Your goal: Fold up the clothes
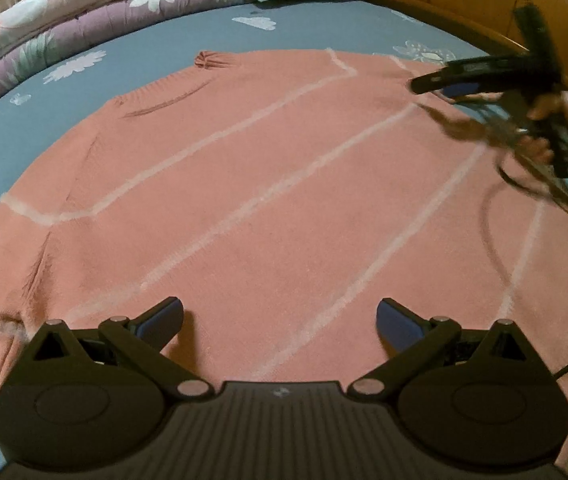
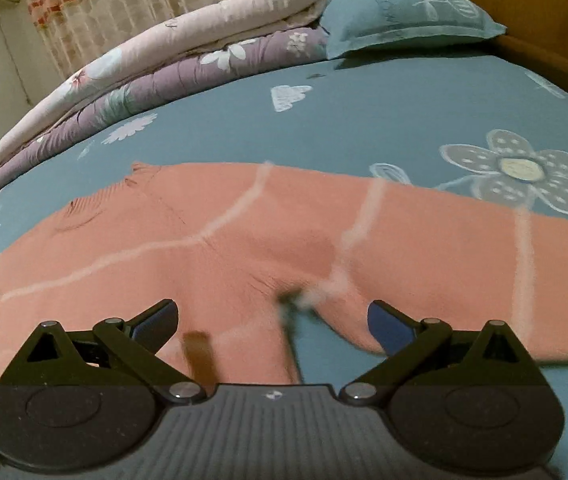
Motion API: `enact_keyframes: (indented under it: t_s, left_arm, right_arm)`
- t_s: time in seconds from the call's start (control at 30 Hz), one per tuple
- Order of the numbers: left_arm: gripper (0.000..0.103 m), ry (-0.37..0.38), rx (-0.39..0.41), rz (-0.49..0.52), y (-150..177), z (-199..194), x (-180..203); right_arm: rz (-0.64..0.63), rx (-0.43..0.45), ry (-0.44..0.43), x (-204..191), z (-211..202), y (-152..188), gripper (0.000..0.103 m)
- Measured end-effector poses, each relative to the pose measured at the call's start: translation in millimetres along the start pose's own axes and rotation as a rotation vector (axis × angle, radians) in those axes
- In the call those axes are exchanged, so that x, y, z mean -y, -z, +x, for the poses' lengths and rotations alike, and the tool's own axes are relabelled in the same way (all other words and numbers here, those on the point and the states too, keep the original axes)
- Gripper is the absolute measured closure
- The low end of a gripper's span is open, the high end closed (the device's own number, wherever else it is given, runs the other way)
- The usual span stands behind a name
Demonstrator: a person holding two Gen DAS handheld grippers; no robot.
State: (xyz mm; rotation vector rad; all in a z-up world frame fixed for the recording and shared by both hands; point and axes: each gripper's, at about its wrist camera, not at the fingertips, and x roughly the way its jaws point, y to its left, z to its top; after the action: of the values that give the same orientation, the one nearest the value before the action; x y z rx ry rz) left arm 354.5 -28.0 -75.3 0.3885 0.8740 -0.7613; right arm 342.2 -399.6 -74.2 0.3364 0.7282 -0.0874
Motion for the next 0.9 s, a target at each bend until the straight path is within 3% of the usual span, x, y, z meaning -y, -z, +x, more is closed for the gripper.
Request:
enact_keyframes:
  t_s: [0.17, 0.3, 0.33, 0.43, 0.53, 0.63, 0.77, 0.9]
  left_arm:
    - [0.001, 0.019, 0.009, 0.016, -10.7, 3.9, 4.8]
    - [0.001, 0.038, 0.021, 0.034, -18.0, 5.5, 12.7]
    - [0.001, 0.041, 0.021, 0.038, -18.7, 6.5, 14.2]
    - [0.001, 0.047, 0.011, 0.037, -17.8, 11.1, 13.3]
    - [0.001, 0.047, -0.005, 0.027, -18.2, 19.1, 10.7]
    - [0.001, 0.049, -0.006, 0.030, -20.8, 21.7, 12.7]
    - [0.001, 0.049, -0.001, 0.035, -23.6, 21.0, 15.6]
    - [0.001, 0.050, 0.004, 0.041, -26.3, 20.3, 18.5]
  right_arm:
    - [0.058, 0.075, 0.003, 7.6, -15.4, -23.6, 0.000]
    - [0.120, 0.001, 0.005, 18.0, 21.9, -26.5, 0.000]
    - [0.091, 0.016, 0.014, 20.3, 22.8, -20.9, 0.000]
    - [0.028, 0.055, 0.052, 35.1, 3.9, -3.1, 0.000]
    - [0.063, 0.073, 0.066, 62.1, -20.3, 5.5, 0.000]
    - [0.183, 0.086, 0.084, 76.7, -33.8, -3.9, 0.000]
    - [0.204, 0.117, 0.062, 64.0, -21.9, -26.2, 0.000]
    - [0.116, -0.014, 0.316, 40.4, 37.5, -43.4, 0.000]
